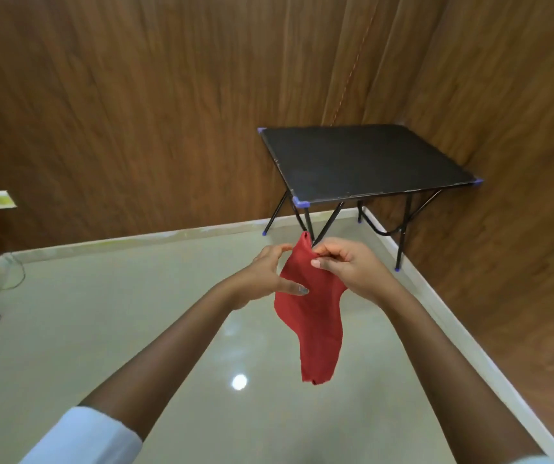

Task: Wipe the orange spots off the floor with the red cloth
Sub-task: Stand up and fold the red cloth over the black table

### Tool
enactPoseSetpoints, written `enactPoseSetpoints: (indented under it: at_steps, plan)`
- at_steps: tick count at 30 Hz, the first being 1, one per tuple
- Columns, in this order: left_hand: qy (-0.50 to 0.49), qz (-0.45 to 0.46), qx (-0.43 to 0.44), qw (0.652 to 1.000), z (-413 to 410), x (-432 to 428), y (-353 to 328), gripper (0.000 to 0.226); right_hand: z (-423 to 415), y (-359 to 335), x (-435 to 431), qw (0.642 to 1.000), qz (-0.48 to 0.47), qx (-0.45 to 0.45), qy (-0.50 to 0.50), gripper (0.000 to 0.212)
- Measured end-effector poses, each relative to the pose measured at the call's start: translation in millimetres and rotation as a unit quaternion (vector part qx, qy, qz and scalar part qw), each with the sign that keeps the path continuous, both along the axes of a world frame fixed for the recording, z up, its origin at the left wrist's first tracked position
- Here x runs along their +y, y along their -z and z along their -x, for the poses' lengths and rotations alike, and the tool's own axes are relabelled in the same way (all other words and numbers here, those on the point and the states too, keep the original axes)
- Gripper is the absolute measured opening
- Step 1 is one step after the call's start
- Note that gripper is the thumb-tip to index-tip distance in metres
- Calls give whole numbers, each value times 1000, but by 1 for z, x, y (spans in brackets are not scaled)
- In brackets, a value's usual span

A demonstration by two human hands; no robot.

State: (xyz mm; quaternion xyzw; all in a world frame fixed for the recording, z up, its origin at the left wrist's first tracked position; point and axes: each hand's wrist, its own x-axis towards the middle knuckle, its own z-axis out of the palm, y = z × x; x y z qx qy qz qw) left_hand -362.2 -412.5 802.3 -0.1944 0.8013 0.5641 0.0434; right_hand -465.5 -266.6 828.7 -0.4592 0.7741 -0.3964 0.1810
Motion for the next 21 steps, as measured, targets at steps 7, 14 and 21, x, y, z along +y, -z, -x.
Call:
enactPoseSetpoints:
  at_steps: [7, 14, 21]
  plan:
    - [103, -76, 9, 992, 86, 25, -21, 26, 93, -38, 53, 1000, 8, -6, 12, 10]
    - [-1, -232, 71, 970, 167, 69, -35, 19, 185, -30, 96, 987, 75, -64, 126, 6]
    - [-69, -296, 103, 947, 229, 77, -50, 19, 218, 40, 109, 923, 58, -288, 249, 55]
